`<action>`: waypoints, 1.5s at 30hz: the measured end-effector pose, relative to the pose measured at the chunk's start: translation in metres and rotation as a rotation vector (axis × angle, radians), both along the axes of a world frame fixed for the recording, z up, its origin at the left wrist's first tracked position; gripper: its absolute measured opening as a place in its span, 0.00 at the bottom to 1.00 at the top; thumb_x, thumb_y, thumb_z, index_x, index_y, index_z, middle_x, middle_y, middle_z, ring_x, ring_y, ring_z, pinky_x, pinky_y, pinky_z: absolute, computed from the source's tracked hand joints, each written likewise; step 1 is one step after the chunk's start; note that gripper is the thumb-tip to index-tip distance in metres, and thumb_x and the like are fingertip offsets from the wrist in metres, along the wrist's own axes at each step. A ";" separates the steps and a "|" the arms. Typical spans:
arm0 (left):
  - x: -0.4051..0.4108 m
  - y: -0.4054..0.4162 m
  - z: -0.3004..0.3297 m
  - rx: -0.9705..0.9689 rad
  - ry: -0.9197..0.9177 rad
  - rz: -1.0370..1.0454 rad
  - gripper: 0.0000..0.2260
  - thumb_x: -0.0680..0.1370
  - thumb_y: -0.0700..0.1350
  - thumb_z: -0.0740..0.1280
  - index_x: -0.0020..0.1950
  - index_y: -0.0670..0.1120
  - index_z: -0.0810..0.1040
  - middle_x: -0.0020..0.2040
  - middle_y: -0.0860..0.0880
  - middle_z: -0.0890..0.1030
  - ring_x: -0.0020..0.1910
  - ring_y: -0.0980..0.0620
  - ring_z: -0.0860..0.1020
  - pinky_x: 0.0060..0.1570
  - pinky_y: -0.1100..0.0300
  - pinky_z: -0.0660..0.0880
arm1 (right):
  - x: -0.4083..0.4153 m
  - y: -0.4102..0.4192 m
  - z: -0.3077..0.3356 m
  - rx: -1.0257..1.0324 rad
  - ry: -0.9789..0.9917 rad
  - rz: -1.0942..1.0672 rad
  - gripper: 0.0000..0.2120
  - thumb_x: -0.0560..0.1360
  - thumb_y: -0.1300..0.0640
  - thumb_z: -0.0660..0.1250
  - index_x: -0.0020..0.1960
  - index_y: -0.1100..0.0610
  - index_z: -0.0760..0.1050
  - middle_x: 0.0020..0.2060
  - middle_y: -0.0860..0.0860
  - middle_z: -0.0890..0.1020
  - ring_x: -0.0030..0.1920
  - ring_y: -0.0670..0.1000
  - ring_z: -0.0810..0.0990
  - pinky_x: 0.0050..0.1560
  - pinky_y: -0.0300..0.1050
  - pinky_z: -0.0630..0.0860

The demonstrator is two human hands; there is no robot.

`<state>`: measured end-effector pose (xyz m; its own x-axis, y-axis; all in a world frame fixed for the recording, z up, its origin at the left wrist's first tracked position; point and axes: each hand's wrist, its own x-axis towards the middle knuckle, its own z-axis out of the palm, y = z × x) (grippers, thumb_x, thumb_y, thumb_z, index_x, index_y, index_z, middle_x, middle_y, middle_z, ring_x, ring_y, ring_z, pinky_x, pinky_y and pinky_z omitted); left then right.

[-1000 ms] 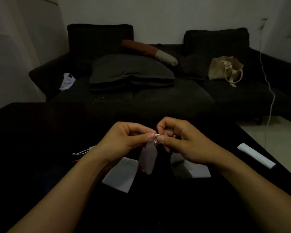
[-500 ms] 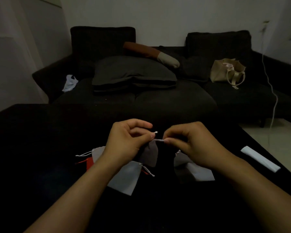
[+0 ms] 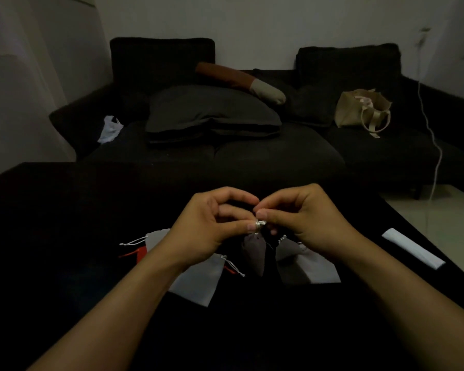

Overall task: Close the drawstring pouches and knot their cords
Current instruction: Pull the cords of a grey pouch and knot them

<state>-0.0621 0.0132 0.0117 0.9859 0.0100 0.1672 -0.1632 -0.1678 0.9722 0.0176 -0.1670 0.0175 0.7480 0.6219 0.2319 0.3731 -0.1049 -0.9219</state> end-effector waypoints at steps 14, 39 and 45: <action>0.007 -0.026 -0.020 -0.054 -0.181 0.351 0.06 0.75 0.36 0.71 0.49 0.43 0.85 0.43 0.51 0.87 0.45 0.57 0.85 0.43 0.68 0.78 | -0.005 0.015 -0.016 0.168 0.376 -0.287 0.05 0.71 0.60 0.74 0.42 0.63 0.84 0.34 0.57 0.84 0.32 0.48 0.79 0.31 0.37 0.74; 0.009 -0.016 -0.016 0.011 -0.125 0.393 0.05 0.74 0.39 0.73 0.48 0.46 0.86 0.43 0.51 0.87 0.45 0.57 0.85 0.45 0.64 0.81 | -0.012 0.020 -0.018 0.108 0.267 -0.184 0.05 0.75 0.61 0.71 0.47 0.61 0.84 0.40 0.57 0.86 0.40 0.49 0.85 0.37 0.37 0.77; 0.007 -0.014 -0.013 0.052 -0.160 0.319 0.06 0.75 0.37 0.72 0.49 0.45 0.86 0.43 0.51 0.87 0.46 0.57 0.85 0.46 0.66 0.79 | -0.015 0.018 -0.018 0.060 0.202 -0.145 0.06 0.77 0.63 0.68 0.50 0.64 0.82 0.44 0.66 0.83 0.40 0.54 0.79 0.40 0.42 0.74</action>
<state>-0.0552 -0.0012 -0.0015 0.8959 0.3000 0.3276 -0.2441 -0.2837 0.9273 0.0028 -0.1492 -0.0005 0.8631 0.4946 0.1022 0.1661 -0.0869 -0.9823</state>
